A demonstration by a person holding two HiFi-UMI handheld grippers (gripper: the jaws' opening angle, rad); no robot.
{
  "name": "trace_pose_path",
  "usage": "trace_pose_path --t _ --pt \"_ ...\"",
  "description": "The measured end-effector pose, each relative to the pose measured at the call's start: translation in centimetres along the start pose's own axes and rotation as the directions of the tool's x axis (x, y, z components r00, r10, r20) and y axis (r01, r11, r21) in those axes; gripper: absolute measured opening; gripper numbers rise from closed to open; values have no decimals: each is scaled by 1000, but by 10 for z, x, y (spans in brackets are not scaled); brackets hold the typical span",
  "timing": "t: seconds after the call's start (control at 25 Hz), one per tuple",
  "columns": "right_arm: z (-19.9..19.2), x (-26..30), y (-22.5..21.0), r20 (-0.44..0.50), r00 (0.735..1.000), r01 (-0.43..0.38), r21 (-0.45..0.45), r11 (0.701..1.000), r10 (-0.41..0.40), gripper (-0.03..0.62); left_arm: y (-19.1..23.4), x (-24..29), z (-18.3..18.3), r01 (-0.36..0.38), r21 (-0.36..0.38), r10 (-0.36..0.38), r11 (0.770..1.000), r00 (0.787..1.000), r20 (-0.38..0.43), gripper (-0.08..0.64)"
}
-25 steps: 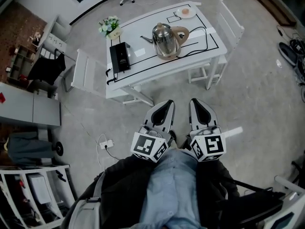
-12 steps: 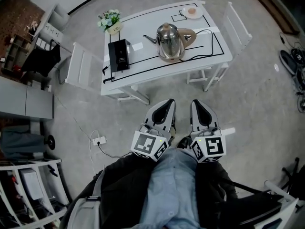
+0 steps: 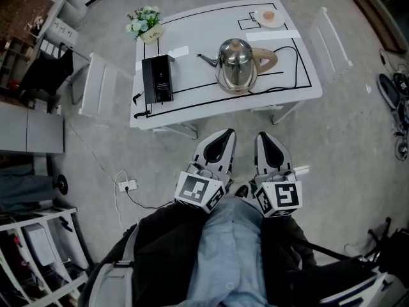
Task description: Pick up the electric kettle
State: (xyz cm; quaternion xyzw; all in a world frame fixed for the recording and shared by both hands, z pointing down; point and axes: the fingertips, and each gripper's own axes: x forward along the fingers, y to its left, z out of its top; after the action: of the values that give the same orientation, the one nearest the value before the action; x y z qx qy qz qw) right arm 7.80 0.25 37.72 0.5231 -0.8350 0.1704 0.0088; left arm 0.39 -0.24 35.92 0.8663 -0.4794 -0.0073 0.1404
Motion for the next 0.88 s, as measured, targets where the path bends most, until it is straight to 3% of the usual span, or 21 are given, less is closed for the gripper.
trace_pose_path --t 0.44,0.88 --pt "26 89 -11 -4 1000 -1 -32 999 1 18 73 56 29 -17 -29 18 999 999 30 8" --pt "66 137 -13 88 996 31 -99 995 -22 18 109 93 71 47 -2 -46 999 992 119 8"
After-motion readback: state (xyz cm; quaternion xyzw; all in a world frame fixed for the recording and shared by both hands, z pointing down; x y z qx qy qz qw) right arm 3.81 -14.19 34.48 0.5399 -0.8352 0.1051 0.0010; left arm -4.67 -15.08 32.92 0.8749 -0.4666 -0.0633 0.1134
